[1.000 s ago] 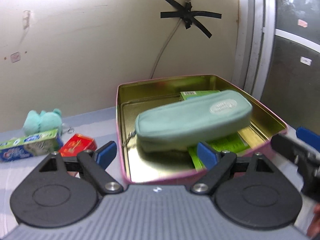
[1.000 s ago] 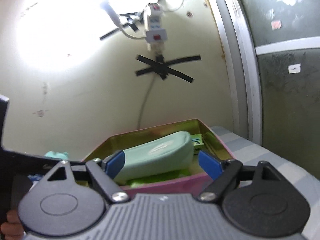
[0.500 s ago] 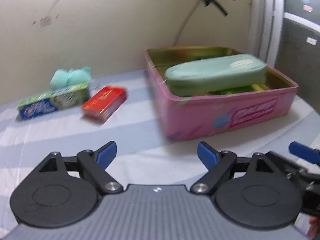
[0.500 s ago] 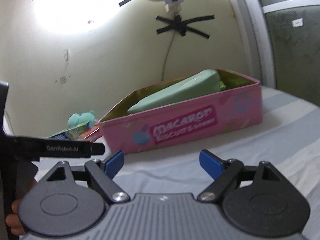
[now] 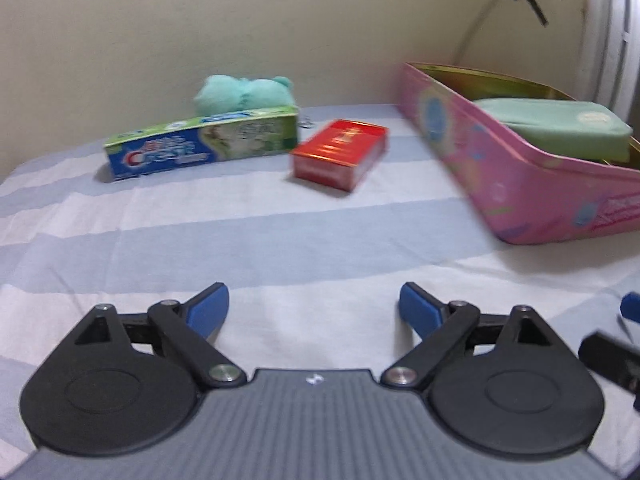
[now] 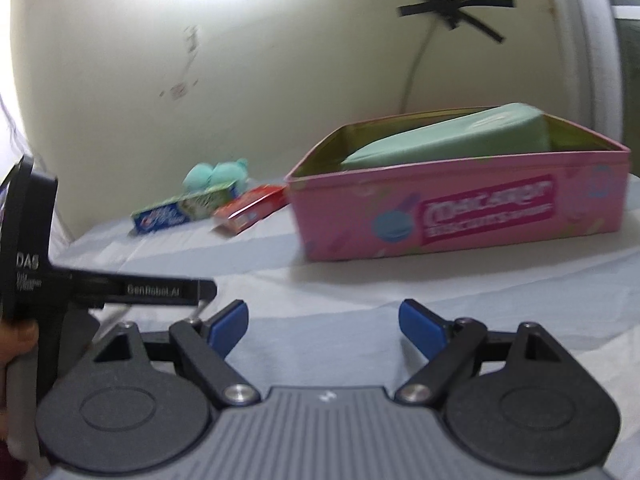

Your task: Organize objects

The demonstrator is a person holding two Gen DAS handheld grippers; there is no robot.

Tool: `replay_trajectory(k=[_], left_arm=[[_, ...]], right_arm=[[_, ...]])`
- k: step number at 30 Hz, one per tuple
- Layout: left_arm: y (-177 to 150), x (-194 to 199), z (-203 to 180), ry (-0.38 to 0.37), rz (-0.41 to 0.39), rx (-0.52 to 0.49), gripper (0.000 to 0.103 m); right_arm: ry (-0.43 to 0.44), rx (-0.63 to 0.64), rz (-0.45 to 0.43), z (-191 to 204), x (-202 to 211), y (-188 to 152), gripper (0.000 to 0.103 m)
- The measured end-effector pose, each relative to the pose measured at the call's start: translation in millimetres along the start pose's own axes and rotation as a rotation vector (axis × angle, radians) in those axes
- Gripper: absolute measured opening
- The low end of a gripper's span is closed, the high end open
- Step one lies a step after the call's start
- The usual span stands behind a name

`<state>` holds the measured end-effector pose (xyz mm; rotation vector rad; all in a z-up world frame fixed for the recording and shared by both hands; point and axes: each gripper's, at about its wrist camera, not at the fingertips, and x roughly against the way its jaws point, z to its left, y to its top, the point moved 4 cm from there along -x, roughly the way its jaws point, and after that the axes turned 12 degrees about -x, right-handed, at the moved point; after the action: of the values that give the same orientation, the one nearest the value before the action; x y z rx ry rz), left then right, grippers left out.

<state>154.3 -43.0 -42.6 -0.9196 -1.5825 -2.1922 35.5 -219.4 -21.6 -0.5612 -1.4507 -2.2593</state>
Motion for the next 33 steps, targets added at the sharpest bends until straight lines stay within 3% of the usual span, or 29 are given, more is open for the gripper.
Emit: replay_trajectory(k=[16,20,25,33], left_arm=[[4,-25,73,0.098,0.001,0.024,0.096],[-2,-27,97,0.074,0.009,0.12,0.096],[-7,-24,119,0.103,0.0,0.178,0.096],[-13,-27,147,0.154,0.009,0.286,0.096]], right_arm=[[0.015,0.177,0.123,68,-46,-11,0.089],[0.017,0.259,0.134,94,-60,-19,0.09],[0.059,0.309,0.158,118,-73,-21,0.089],[-0.004,0.286,0.166,135,-142,18,0.09]])
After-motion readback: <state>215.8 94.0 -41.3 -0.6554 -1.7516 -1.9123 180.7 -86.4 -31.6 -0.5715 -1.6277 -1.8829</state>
